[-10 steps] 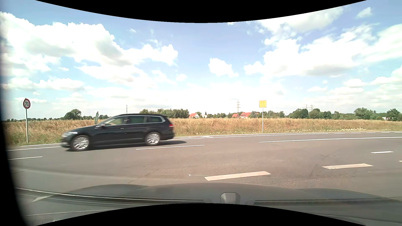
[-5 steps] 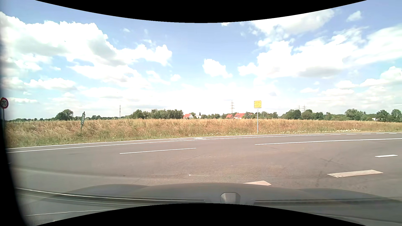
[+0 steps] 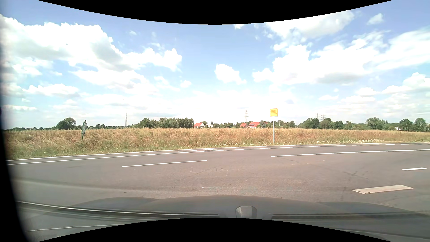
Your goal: Follow the waypoints while adhering to traffic rules and regulations
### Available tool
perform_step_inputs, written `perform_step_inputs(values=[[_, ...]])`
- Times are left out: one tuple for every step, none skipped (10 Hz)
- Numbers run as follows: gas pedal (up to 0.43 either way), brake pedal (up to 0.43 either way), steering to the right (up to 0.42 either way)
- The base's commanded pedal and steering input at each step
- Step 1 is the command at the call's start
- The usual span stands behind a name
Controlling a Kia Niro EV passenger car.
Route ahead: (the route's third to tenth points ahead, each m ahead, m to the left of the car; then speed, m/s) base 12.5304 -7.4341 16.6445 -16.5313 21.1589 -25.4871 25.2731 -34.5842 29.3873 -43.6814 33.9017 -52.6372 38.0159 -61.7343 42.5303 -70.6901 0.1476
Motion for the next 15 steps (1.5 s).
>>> perform_step_inputs(values=[[0.0,0.256,0.198],[0.0,0.25,0.199],[0.0,0.244,0.201],[0.0,0.238,0.206],[0.0,0.238,0.212],[0.0,0.238,0.217],[0.0,0.232,0.217],[0.0,0.116,0.217],[0.0,0.006,0.217],[0.0,0.006,0.217],[0.0,0.006,0.217],[0.008,0.006,0.218],[0.047,0.006,0.219],[0.11,0.006,0.221],[0.24,0.006,0.226]])
